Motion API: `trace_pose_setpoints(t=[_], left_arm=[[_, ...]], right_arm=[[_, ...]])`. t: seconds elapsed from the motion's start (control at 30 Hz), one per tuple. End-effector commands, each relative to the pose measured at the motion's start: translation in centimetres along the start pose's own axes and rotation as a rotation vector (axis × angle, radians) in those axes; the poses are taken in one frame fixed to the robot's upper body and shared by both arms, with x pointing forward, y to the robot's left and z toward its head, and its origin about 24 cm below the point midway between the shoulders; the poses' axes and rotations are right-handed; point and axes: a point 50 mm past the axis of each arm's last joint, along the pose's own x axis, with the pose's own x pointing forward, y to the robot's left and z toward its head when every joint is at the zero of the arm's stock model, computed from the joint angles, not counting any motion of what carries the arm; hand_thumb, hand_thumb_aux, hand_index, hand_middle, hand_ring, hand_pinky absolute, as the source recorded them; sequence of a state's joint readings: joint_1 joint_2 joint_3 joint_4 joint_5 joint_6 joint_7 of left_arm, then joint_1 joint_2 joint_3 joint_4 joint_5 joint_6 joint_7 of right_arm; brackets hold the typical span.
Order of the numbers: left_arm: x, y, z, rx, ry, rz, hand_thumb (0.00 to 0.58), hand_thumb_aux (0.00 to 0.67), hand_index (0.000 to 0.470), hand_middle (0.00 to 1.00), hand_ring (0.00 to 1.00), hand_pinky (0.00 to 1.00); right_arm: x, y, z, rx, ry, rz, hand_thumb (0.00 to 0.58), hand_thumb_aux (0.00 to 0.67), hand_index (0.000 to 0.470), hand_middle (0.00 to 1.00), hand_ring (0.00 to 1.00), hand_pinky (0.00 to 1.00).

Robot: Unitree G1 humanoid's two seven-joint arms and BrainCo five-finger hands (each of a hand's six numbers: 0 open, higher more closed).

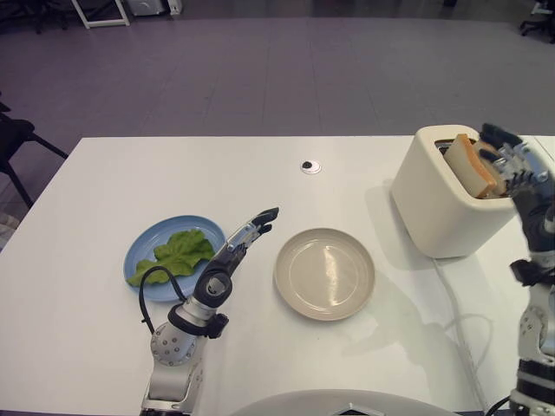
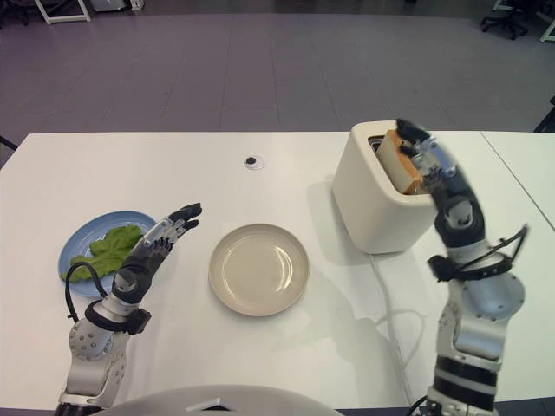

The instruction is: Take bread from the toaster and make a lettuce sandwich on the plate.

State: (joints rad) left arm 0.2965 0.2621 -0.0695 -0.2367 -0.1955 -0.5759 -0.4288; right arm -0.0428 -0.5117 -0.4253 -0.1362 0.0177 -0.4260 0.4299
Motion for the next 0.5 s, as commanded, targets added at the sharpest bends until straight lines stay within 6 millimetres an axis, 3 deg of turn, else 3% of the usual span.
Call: trace_pose_setpoints(t=[0.03, 0.17, 0.33, 0.37, 0.4, 0.43, 0.47, 0.5], left_arm=[[0.3, -0.6, -0.2, 0.005, 0.014, -0.019, 0.0, 0.0, 0.0, 0.0, 0.0, 0.0], [0.0, -0.7, 0.0, 0.009, 0.015, -0.016, 0.0, 0.0, 0.0, 0.0, 0.0, 0.0], [-0.2, -0.7, 0.1, 0.016, 0.019, -0.009, 0.0, 0.0, 0.0, 0.0, 0.0, 0.0], [-0.2, -0.7, 0.1, 0.017, 0.02, -0.01, 0.0, 0.0, 0.0, 0.0, 0.0, 0.0], [-0.2, -0.7, 0.0, 0.019, 0.021, -0.011, 0.0, 0.0, 0.0, 0.0, 0.0, 0.0], [-0.2, -0.7, 0.0, 0.02, 0.021, -0.012, 0.0, 0.0, 0.0, 0.0, 0.0, 0.0], [-0.2, -0.7, 0.0, 0.021, 0.022, -0.013, 0.0, 0.0, 0.0, 0.0, 0.0, 0.0], [-0.2, -0.7, 0.0, 0.022, 0.022, -0.014, 0.0, 0.0, 0.0, 0.0, 0.0, 0.0]], right_arm=[[-0.4, -3.4, -3.8, -0.344, 0.234, -0.078, 0.0, 0.0, 0.0, 0.0, 0.0, 0.0], [-1.1, -3.9, -6.5, -0.431, 0.345, -0.102, 0.0, 0.0, 0.0, 0.0, 0.0, 0.0], [-1.0, -3.0, -8.3, -0.449, 0.411, -0.052, 0.0, 0.0, 0.0, 0.0, 0.0, 0.0], [-1.0, -2.7, -8.6, -0.445, 0.42, -0.037, 0.062, 0.037, 0.026, 0.0, 0.0, 0.0], [-1.1, -2.4, -8.9, -0.439, 0.433, -0.024, 0.237, 0.155, 0.109, 0.0, 0.0, 0.0], [-1.2, -2.1, -9.2, -0.43, 0.446, -0.013, 0.316, 0.218, 0.153, 0.0, 0.0, 0.0], [-1.3, -1.8, -9.4, -0.418, 0.456, 0.0, 0.438, 0.339, 0.238, 0.0, 0.0, 0.0], [-1.4, -1.5, -9.6, -0.406, 0.465, 0.011, 0.452, 0.355, 0.249, 0.0, 0.0, 0.0]])
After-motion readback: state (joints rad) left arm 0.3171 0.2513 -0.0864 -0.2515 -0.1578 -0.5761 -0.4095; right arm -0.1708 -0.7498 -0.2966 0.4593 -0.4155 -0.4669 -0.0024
